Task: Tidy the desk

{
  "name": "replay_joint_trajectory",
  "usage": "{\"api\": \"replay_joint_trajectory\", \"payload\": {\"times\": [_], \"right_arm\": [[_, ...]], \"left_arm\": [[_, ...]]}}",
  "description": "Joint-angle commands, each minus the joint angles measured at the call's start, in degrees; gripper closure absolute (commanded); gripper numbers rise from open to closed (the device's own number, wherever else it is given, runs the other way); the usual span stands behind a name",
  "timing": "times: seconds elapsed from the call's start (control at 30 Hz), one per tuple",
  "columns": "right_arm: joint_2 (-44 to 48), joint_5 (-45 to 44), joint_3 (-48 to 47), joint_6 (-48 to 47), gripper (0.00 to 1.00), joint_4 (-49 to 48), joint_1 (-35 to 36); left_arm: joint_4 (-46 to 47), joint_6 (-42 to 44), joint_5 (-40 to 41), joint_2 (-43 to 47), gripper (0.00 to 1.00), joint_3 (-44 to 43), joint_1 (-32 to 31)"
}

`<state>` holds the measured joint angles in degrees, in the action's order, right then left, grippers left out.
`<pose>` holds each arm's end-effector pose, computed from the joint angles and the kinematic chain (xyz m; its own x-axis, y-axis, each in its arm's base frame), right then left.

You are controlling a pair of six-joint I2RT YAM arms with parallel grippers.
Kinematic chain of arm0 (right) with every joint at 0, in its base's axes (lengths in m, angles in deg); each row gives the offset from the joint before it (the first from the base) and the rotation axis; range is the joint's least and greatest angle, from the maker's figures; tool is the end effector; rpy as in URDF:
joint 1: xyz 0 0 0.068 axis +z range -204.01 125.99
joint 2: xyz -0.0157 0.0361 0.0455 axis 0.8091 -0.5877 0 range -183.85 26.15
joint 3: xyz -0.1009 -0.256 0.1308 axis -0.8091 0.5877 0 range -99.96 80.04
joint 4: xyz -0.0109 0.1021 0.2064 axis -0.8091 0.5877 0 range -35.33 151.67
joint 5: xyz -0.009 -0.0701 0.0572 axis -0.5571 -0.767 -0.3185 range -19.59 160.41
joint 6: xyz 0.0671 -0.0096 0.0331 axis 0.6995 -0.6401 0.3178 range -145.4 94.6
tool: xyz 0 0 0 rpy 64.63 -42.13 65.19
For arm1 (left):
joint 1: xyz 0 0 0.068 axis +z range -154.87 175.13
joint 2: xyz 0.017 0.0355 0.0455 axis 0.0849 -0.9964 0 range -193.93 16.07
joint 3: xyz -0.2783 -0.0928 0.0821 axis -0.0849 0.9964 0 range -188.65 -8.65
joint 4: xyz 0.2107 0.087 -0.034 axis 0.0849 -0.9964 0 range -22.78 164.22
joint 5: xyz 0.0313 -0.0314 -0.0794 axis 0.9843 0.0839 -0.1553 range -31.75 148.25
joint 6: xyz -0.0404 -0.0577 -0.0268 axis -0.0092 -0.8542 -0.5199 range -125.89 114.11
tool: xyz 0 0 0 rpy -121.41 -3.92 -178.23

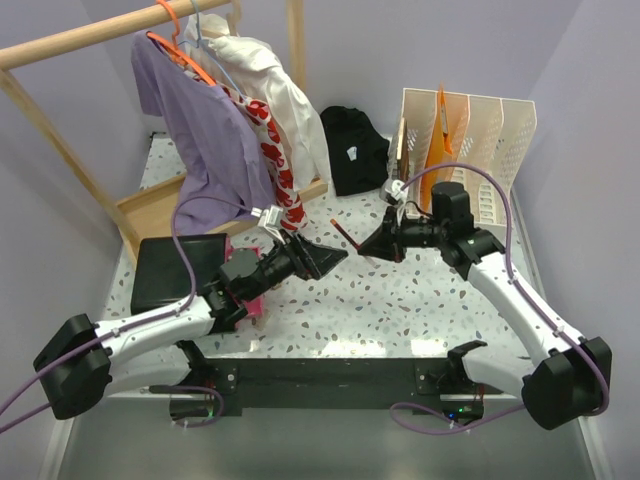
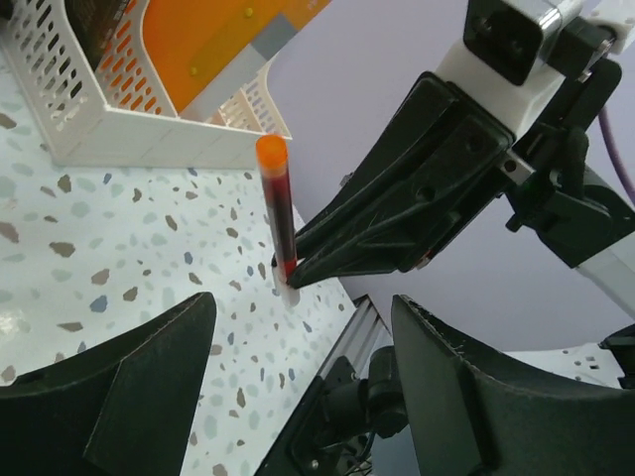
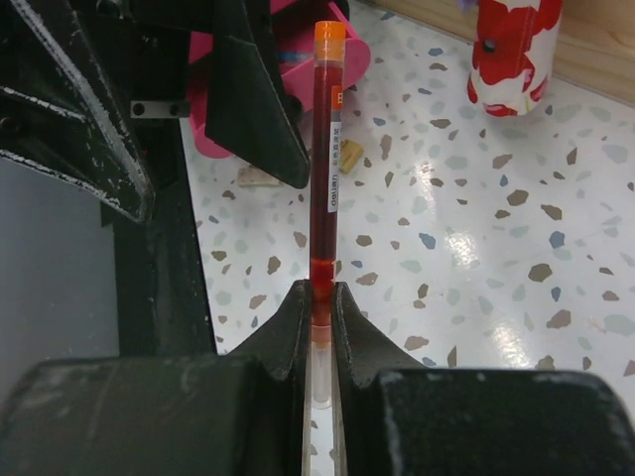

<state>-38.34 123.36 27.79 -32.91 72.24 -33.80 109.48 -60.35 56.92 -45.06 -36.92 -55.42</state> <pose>0.1788 0.1199 0.3394 -0.3503 -0.2128 -0.9122 -0.9116 0.3011 0.2798 0.1414 -0.1742 0.3148 -0.6247 -0.5212 -0.5815 0.4789 0.3325 -0.8125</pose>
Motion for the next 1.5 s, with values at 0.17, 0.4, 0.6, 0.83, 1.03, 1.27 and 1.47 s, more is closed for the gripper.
{"api": "replay_joint_trajectory", "payload": {"times": [0.17,0.4,0.6,0.83,1.03,1.27,1.47], "right_arm": [[3.49,8.04,1.98,1.18,1.0,-4.73,-0.87],[4.02,8.49,2.24,1.0,1.0,-4.47,-1.31],[4.37,6.47,2.41,1.27,0.73,-4.47,-1.75],[6.83,2.6,2.68,-1.36,0.01,-3.15,-2.54],[8.33,-0.65,3.21,-2.16,0.01,-3.15,-3.24],[7.71,-1.88,3.21,-2.86,0.01,-2.89,-3.51],[6.84,-2.67,3.38,-3.39,0.01,-2.62,-3.68]], "left_arm": [[8.15,1.63,5.1,-5.4,0.34,-6.35,-1.66],[8.07,3.74,4.49,-7.43,0.66,-8.99,-2.28],[2.02,6.63,5.62,-5.24,1.0,-10.04,-2.28],[-25.8,15.95,15.46,4.32,1.0,-15.05,-2.19],[-52.51,22.37,28.99,11.11,1.0,-21.62,-1.75],[-74.18,27.82,37.53,9.01,1.0,-31.4,-0.96],[-81.84,30.2,41.22,3.39,1.0,-33.43,-0.61]]}}
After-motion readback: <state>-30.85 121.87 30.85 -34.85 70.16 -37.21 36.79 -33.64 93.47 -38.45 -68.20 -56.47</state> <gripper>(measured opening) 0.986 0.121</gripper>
